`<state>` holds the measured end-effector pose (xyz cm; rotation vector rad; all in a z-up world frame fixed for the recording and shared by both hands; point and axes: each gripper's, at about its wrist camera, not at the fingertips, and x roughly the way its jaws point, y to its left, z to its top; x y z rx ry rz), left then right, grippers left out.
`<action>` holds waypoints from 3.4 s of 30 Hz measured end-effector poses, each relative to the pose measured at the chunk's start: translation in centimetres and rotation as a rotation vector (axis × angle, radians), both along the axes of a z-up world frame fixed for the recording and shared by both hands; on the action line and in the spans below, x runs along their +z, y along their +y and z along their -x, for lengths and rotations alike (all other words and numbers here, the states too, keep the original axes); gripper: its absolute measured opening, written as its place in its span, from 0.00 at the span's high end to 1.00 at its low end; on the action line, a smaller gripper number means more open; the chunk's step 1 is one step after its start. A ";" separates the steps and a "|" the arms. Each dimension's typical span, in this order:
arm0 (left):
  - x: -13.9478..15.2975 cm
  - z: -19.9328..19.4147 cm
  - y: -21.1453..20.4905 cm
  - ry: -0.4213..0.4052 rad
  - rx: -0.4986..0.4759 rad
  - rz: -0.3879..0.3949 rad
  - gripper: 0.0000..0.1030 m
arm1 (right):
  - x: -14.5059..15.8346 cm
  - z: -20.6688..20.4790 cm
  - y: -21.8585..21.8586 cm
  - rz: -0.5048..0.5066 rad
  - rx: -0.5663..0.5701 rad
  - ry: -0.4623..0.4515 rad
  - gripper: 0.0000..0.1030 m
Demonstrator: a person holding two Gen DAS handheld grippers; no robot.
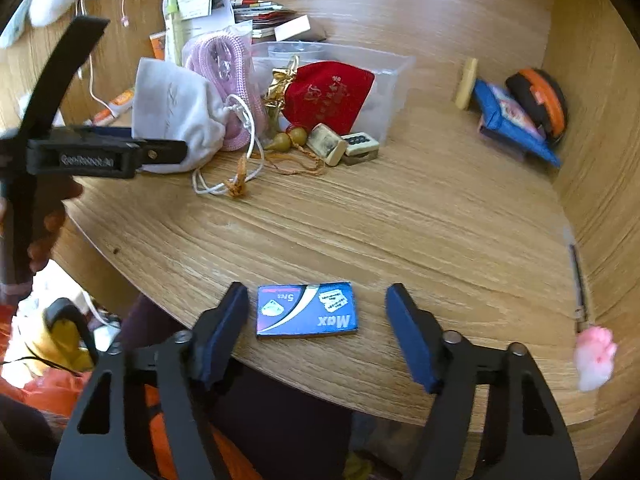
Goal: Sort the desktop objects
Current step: 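Grasp the white drawstring pouch with left tool while right tool grasps blue Max card, then carry the pouch and the card over the clear box with both tools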
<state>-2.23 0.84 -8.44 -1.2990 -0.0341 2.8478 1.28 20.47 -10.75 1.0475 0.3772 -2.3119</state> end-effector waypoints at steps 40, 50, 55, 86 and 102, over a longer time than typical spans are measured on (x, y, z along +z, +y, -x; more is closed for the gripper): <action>2.0 -1.6 -0.6 0.158 0.038 -0.073 0.54 | 5.1 7.3 0.2 0.180 -0.059 0.025 0.56; 4.9 -2.3 -0.9 0.225 0.015 -0.047 0.54 | 7.2 8.6 -0.8 0.206 -0.051 0.071 0.56; 6.2 -1.5 -1.1 0.231 -0.004 -0.049 0.54 | 8.2 9.4 -1.2 0.221 -0.041 0.086 0.56; 9.1 12.2 -2.9 0.079 -0.187 -0.022 0.54 | 10.3 18.4 -7.1 0.165 -0.007 0.086 0.56; 6.4 18.3 -3.8 -0.055 -0.255 -0.067 0.54 | 7.4 24.3 -11.7 0.010 0.031 0.027 0.56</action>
